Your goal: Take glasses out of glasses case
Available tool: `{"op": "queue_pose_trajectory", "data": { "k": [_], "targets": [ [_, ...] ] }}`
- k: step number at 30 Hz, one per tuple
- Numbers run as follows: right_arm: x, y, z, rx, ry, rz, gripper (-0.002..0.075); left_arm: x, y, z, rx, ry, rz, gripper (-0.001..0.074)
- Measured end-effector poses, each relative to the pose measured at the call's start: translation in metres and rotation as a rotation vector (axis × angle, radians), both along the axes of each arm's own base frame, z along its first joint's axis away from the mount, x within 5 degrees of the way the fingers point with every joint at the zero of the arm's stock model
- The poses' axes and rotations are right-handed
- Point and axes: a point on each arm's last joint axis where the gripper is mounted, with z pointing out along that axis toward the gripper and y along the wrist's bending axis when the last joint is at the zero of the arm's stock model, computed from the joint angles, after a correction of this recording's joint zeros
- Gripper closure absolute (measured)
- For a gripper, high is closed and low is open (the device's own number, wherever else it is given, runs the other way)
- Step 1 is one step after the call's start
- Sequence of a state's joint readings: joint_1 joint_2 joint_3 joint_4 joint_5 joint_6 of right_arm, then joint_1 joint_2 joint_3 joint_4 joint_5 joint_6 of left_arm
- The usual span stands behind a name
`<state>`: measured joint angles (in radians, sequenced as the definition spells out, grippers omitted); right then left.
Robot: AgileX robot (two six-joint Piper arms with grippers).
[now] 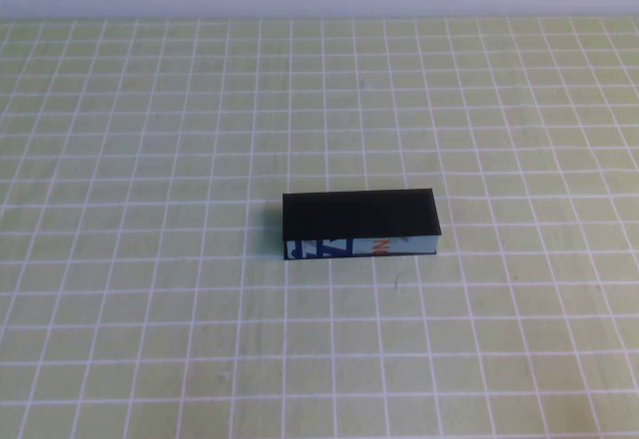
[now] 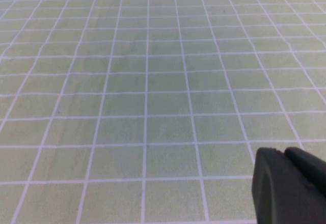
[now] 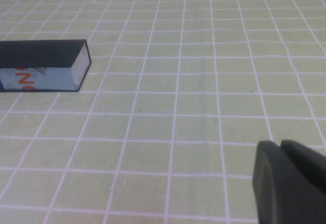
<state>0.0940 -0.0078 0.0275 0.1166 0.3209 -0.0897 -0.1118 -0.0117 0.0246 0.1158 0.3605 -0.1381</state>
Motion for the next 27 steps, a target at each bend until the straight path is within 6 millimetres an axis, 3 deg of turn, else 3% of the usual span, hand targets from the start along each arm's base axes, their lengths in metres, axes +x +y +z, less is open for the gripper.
{"op": "queue_pose_trajectory", "data": {
  "k": [27],
  "targets": [
    [0.0, 0.0, 0.0, 0.0, 0.0, 0.0, 0.0743, 0.0, 0.0005, 0.0001, 0.015, -0.002, 0.001, 0.0739]
  ]
}}
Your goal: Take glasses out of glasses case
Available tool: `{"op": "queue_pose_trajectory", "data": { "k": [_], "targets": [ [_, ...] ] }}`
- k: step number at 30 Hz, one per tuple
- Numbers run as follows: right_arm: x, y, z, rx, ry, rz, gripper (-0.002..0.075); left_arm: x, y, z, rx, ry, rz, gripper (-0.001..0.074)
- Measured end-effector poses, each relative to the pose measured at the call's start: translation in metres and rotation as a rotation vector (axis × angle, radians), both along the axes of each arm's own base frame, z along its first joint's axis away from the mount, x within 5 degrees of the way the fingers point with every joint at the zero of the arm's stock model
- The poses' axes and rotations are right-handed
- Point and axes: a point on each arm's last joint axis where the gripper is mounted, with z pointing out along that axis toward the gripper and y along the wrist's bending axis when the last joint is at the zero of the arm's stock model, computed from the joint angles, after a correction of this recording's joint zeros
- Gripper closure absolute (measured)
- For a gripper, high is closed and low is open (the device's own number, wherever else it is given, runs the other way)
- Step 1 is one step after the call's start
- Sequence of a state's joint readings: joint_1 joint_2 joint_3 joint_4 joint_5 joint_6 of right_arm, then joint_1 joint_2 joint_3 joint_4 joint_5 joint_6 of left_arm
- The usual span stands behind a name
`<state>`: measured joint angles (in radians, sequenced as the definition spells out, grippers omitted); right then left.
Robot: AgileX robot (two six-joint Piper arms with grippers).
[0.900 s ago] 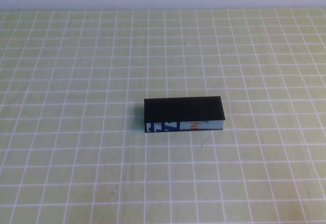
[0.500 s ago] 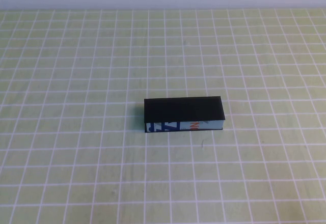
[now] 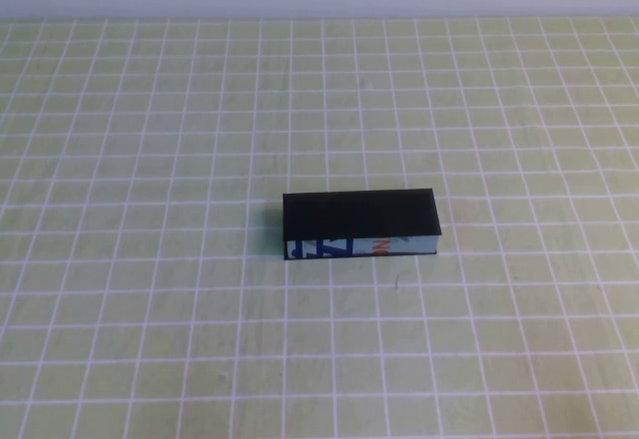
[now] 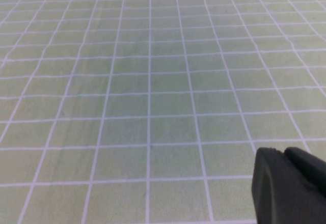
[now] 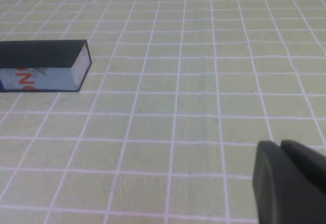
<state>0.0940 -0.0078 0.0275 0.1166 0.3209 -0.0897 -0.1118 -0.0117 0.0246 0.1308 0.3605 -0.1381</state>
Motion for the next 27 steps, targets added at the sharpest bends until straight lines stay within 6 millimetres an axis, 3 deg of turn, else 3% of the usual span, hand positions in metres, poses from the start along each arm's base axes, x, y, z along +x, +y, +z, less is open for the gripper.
{"op": "queue_pose_trajectory", "data": {
  "k": [11, 19, 23, 27],
  "targets": [
    [0.0, 0.0, 0.0, 0.0, 0.0, 0.0, 0.0743, 0.0, 0.0, 0.0, -0.015, -0.005, -0.001, 0.0739],
    [0.0, 0.0, 0.0, 0.0, 0.0, 0.0, 0.0743, 0.003, -0.007, 0.02, -0.38, -0.182, -0.012, 0.0739],
    [0.0, 0.0, 0.0, 0.0, 0.0, 0.0, 0.0743, 0.003, -0.006, 0.027, -0.458, -0.253, -0.004, 0.0739],
    [0.0, 0.0, 0.0, 0.0, 0.0, 0.0, 0.0743, 0.003, -0.008, 0.03, -0.546, -0.184, 0.0, 0.0739]
  ]
}}
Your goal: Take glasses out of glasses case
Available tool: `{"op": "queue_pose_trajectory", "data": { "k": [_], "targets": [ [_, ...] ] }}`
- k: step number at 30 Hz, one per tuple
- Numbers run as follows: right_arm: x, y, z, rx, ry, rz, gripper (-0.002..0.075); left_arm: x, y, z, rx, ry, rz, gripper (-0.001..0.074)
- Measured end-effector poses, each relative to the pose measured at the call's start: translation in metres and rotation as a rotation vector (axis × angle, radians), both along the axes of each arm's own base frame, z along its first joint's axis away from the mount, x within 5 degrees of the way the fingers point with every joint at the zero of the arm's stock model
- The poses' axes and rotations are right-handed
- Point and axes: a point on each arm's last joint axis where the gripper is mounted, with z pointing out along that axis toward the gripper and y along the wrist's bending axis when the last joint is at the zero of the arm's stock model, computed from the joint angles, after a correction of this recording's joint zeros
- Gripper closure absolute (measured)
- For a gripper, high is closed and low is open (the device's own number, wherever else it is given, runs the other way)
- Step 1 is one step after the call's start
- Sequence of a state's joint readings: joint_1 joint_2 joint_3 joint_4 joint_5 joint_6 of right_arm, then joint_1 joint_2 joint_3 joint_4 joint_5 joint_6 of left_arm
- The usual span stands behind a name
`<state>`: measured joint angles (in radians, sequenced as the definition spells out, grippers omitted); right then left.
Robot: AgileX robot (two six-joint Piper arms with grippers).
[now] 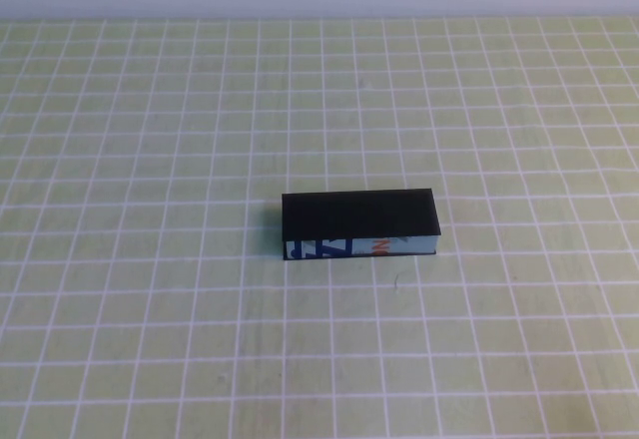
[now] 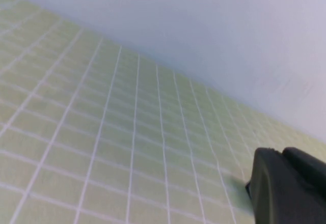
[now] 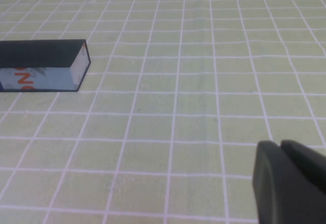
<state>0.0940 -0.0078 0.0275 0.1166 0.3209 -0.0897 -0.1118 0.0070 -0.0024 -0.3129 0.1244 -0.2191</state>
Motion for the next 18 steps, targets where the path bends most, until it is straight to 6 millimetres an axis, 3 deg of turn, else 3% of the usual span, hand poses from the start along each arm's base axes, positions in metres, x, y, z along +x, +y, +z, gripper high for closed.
{"op": "queue_pose_trajectory", "data": {
  "k": [4, 8, 13, 18],
  "targets": [
    [0.0, 0.0, 0.0, 0.0, 0.0, 0.0, 0.0743, 0.005, -0.007, 0.025, 0.04, 0.208, -0.078, 0.0739],
    [0.0, 0.0, 0.0, 0.0, 0.0, 0.0, 0.0743, 0.022, -0.017, 0.058, 0.149, 0.397, -0.192, 0.0739],
    [0.0, 0.0, 0.0, 0.0, 0.0, 0.0, 0.0743, 0.06, -0.035, 0.088, 0.278, 0.48, -0.407, 0.0739],
    [0.0, 0.0, 0.0, 0.0, 0.0, 0.0, 0.0743, 0.112, -0.05, 0.111, 0.325, 0.484, -0.555, 0.0739]
  ]
}}
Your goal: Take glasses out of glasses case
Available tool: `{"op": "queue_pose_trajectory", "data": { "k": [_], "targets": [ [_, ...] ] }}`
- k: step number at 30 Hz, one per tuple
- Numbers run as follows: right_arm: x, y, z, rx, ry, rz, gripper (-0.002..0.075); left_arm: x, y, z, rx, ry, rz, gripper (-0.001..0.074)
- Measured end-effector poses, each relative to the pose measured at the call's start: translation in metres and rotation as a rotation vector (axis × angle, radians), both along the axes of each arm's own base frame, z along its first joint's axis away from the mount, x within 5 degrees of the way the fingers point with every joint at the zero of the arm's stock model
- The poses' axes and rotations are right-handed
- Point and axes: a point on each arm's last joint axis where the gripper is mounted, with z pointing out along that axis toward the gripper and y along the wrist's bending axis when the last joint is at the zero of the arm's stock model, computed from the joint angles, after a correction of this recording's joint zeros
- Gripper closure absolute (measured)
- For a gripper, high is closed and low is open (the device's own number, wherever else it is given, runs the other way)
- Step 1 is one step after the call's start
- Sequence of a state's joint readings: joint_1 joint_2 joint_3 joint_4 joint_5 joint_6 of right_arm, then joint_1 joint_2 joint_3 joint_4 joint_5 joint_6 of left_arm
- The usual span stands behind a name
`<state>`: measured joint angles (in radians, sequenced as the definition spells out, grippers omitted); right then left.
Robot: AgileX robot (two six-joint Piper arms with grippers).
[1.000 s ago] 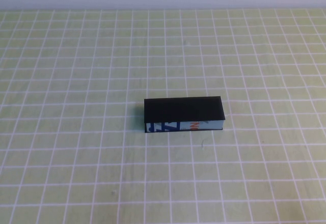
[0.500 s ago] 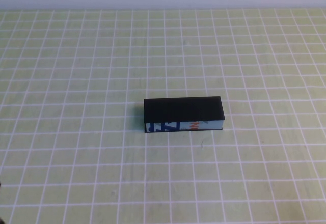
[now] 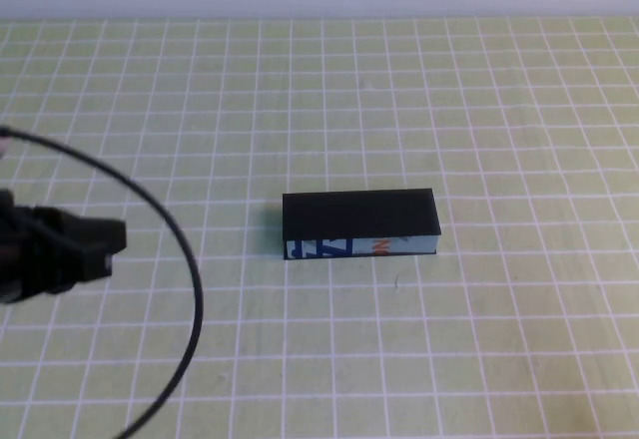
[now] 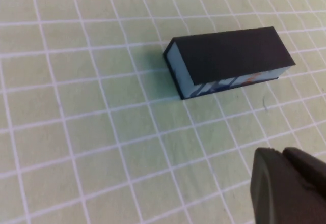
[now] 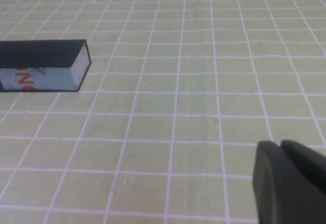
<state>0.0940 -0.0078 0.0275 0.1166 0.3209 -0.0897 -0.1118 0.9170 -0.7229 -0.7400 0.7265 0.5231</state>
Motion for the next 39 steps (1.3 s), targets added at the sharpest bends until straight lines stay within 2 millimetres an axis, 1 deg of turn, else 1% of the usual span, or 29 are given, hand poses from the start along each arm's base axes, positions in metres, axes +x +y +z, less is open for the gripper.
{"op": "queue_pose_trajectory", "data": {
  "k": [2, 6, 12, 18, 21, 23, 28, 30, 32, 36, 39],
  "targets": [
    [0.0, 0.0, 0.0, 0.0, 0.0, 0.0, 0.0743, 0.025, -0.005, 0.005, 0.0, 0.013, -0.033, 0.0739],
    [0.0, 0.0, 0.0, 0.0, 0.0, 0.0, 0.0743, 0.07, -0.013, 0.008, 0.012, 0.007, -0.096, 0.0739],
    [0.0, 0.0, 0.0, 0.0, 0.0, 0.0, 0.0743, 0.129, -0.026, 0.001, -0.019, 0.037, -0.184, 0.0739],
    [0.0, 0.0, 0.0, 0.0, 0.0, 0.0, 0.0743, 0.171, -0.037, -0.016, -0.07, 0.094, -0.238, 0.0739],
    [0.0, 0.0, 0.0, 0.0, 0.0, 0.0, 0.0743, 0.186, -0.044, -0.025, -0.075, 0.106, -0.263, 0.0739],
    [0.0, 0.0, 0.0, 0.0, 0.0, 0.0, 0.0743, 0.195, -0.055, -0.032, -0.07, 0.113, -0.294, 0.0739],
    [0.0, 0.0, 0.001, -0.003, -0.017, -0.004, 0.0743, 0.215, -0.091, -0.042, -0.076, 0.122, -0.398, 0.0739],
    [0.001, 0.0, 0.005, 0.06, -0.047, -0.008, 0.0743, 0.226, -0.102, -0.048, -0.089, 0.145, -0.433, 0.0739],
    [0.002, 0.002, 0.009, 0.166, -0.072, -0.014, 0.0743, 0.238, -0.109, -0.057, -0.102, 0.173, -0.45, 0.0739],
    [0.002, 0.003, 0.016, 0.449, -0.102, -0.034, 0.0743, 0.262, -0.116, -0.072, -0.119, 0.192, -0.449, 0.0739],
    [0.003, 0.001, 0.021, 0.567, -0.143, -0.063, 0.0743, 0.276, -0.12, -0.081, -0.132, 0.206, -0.455, 0.0739]
  ]
}}
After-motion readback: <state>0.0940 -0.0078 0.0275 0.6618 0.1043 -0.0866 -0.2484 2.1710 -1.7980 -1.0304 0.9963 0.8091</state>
